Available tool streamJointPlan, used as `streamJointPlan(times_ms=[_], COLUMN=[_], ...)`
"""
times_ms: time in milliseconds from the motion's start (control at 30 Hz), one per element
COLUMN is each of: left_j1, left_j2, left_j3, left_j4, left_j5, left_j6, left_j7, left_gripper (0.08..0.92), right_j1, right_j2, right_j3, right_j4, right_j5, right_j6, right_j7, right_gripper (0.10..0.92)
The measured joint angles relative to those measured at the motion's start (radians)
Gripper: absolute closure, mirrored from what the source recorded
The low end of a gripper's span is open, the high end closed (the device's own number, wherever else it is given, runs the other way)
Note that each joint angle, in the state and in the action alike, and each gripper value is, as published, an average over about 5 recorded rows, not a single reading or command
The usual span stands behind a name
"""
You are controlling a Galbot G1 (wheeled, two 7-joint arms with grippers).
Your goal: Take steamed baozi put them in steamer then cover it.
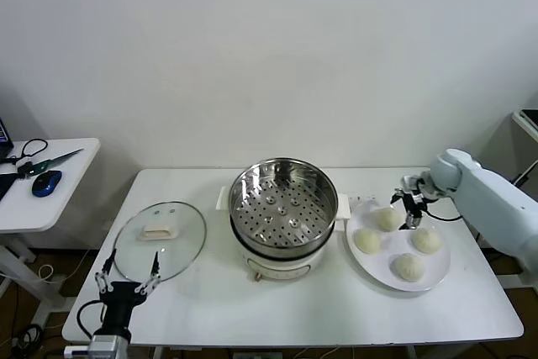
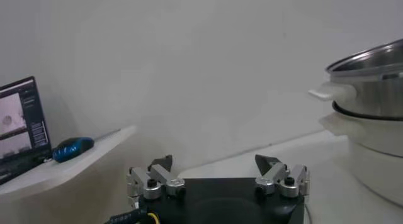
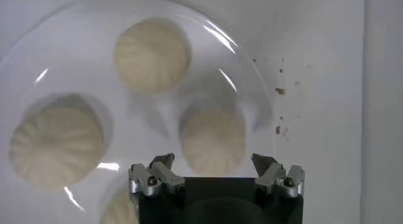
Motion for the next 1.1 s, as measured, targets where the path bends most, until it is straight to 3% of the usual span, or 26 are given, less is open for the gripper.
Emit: streamJointPlan(times_ms=[300, 633, 1100], left_j1=[-0.003, -0.001, 0.015], left_j2=[0.0, 0.0, -0.001], left_j3=[-0.011, -0.014, -0.023], left_j4=[0.01, 0.012, 0.008], left_j5=[0.001, 0.001, -0.002], left_j6=[0.0, -0.001, -0.008], left_j7=[0.0, -0.001, -0.002], left_gripper=[0.177, 0.177, 0.177], right_j1=[0.013, 0.017, 0.098], right_j2=[0.058, 0.084, 0.04], right_j3=[-0.022, -0.024, -0.109], right_j4=[-0.077, -0.108, -0.033], right_j5=[-0.016, -0.023, 0.045], right_j6=[0.013, 0.018, 0.049], right_j7=[-0.006, -0.01, -0.029], right_gripper=[0.208, 0.331, 0.372])
